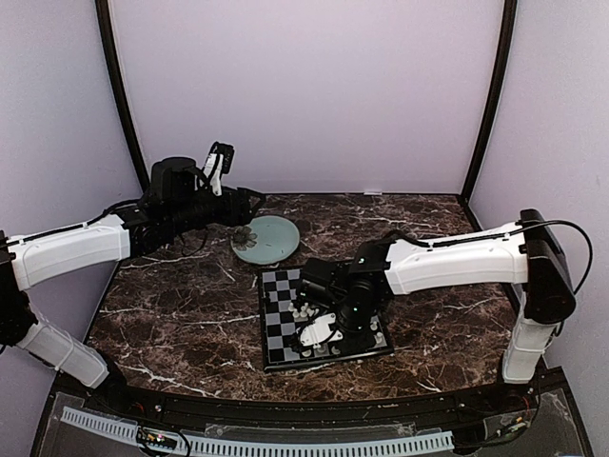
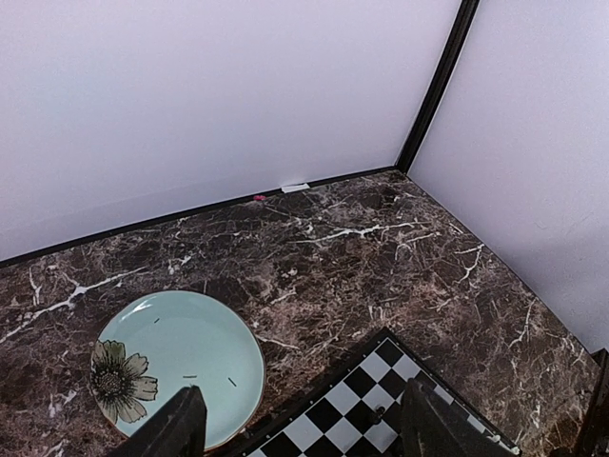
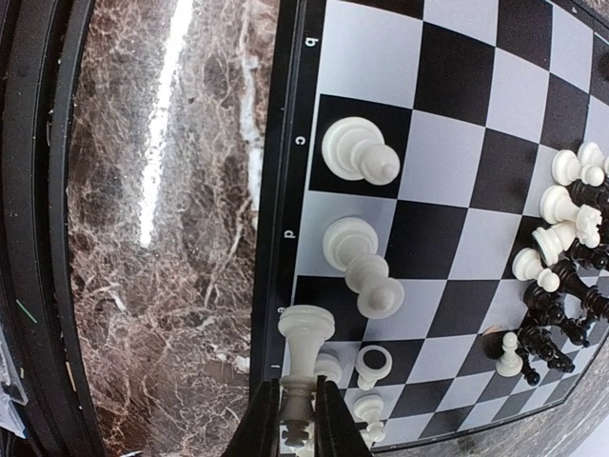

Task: Set up the chess pieces on the board
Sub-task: Place the king on e1.

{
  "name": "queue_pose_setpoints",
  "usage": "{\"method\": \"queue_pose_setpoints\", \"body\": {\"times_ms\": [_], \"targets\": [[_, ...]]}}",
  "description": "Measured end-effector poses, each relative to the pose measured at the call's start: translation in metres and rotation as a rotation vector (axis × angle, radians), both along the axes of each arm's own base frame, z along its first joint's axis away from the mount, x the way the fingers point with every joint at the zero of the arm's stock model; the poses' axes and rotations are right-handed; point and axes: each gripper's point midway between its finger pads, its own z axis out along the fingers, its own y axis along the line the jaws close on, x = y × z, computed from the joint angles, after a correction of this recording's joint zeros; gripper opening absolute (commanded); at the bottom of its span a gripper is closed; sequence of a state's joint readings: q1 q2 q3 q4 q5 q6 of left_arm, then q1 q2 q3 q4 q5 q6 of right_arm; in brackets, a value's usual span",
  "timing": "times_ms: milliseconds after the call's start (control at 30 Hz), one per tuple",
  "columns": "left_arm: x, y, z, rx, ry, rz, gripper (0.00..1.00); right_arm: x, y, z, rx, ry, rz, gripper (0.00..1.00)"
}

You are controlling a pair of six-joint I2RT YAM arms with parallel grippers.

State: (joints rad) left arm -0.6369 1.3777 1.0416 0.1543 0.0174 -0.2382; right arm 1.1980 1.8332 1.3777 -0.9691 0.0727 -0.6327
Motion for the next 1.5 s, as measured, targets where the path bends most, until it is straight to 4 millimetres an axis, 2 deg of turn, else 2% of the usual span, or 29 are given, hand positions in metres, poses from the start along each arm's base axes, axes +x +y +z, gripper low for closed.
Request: {"method": "queue_pose_setpoints", "body": {"times_ms": [233, 467, 667, 1000, 1500], "targets": [[0.0, 0.0, 0.0, -0.001, 0.0, -0.001, 0.72, 0.002, -0.002, -0.004, -0.019, -0.01, -0.002, 0.14], [-0.001, -0.001, 0.0, -0.002, 0.002, -0.009, 0.72, 0.003, -0.002, -0.005, -0.021, -0.014, -0.005, 0.26], [-0.002, -0.002, 0.001, -0.006, 0.001, -0.016, 0.72, 0.003, -0.001, -0.005, -0.018, -0.012, -0.011, 0.29], [-0.002, -0.003, 0.001, -0.008, 0.002, -0.023, 0.72, 0.0, 0.0, -0.005, -0.01, 0.004, -0.016, 0.16], [-0.003, -0.004, 0.002, -0.008, 0.002, -0.026, 0.72, 0.004, 0.011, -0.005, 0.014, -0.002, -0.017, 0.15]]}}
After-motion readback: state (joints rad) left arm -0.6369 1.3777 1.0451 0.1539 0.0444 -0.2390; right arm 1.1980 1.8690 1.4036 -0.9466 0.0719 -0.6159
